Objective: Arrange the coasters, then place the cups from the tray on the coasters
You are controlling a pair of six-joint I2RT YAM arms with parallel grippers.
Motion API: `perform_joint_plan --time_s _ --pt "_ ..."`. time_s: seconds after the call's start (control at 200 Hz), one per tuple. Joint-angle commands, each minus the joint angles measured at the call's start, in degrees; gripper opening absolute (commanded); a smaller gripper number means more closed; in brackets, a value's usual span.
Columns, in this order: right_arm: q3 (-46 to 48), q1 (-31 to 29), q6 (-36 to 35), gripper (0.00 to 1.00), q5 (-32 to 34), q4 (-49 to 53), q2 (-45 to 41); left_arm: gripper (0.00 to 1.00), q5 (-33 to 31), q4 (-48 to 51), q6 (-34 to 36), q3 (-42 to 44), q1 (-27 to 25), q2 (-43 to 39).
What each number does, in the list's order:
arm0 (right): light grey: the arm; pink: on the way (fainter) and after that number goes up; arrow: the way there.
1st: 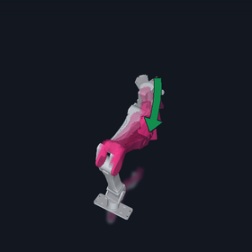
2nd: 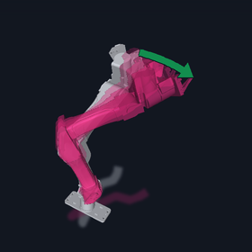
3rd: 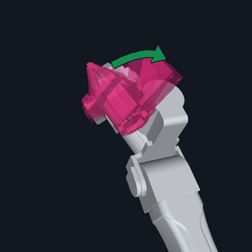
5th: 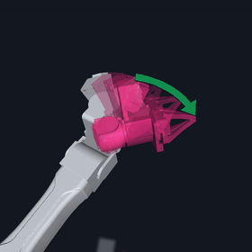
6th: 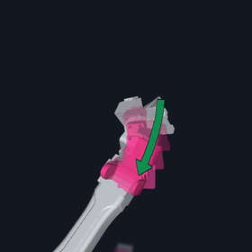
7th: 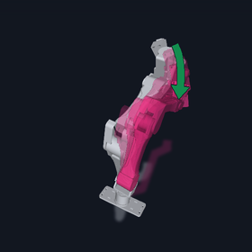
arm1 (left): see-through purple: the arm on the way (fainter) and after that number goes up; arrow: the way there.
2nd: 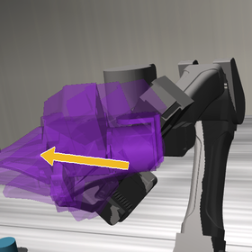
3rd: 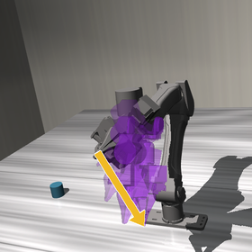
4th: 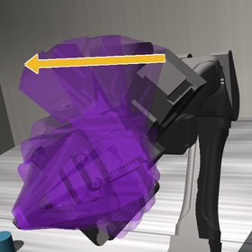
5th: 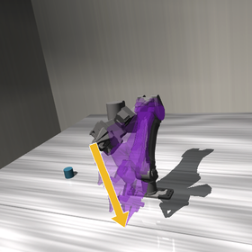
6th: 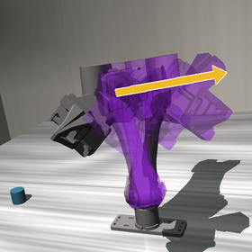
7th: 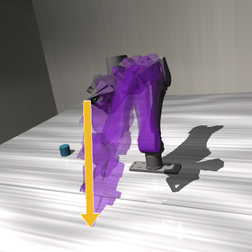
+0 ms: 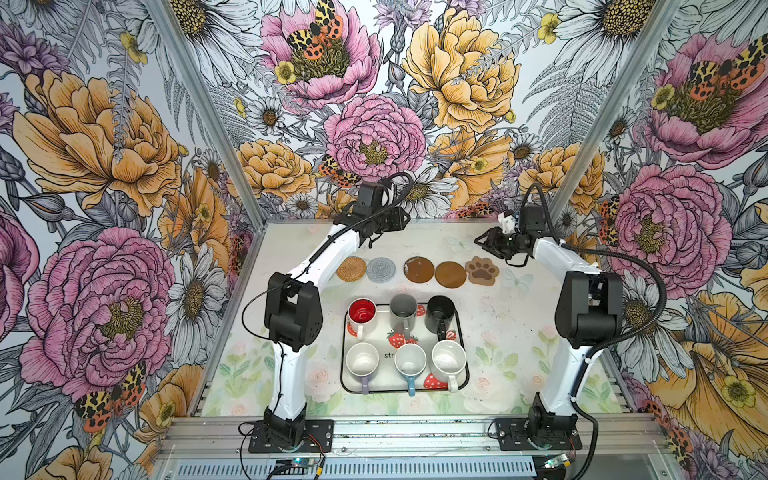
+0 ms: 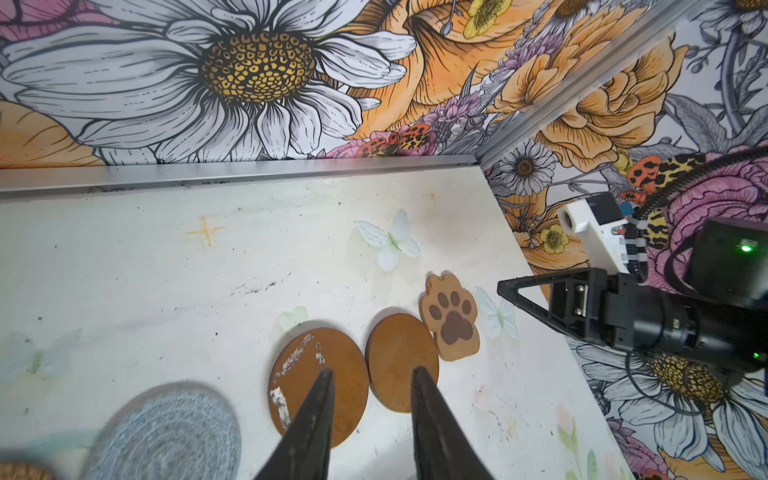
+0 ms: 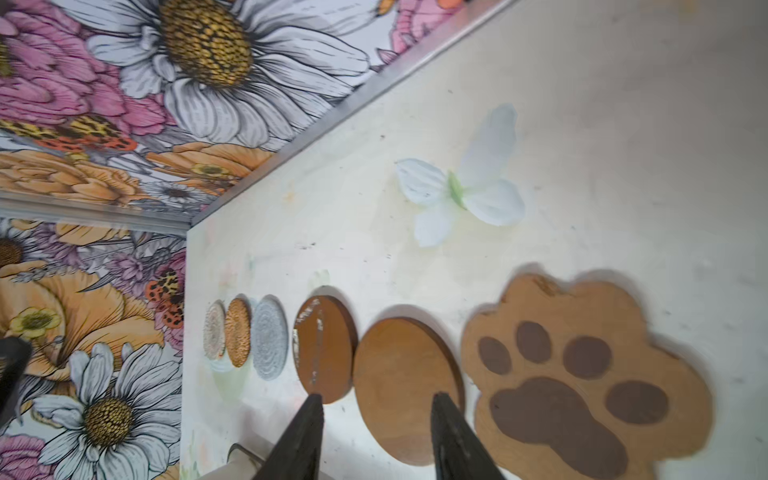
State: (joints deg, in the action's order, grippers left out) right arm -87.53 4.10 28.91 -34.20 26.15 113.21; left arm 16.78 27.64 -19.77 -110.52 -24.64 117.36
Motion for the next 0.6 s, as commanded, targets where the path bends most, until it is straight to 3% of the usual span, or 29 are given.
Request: perform_joint_plan --time_s 0.0,0.27,0.595 --pt "4.03 -0.01 -2.89 0.45 5.08 0.39 -3.62 0.34 -4.99 0.22 2.98 5.09 -1.34 -5.67" --pt "8.6 2.92 -2.84 0.46 5.32 0.3 -2.73 0.36 -13.57 0.14 3.08 19.71 -4.05 -20.49" --pt "9.54 3.13 -1.65 0.47 7.45 0.38 -0.97 0.36 -15.57 -2.38 0.82 28.53 -6.6 -28.44"
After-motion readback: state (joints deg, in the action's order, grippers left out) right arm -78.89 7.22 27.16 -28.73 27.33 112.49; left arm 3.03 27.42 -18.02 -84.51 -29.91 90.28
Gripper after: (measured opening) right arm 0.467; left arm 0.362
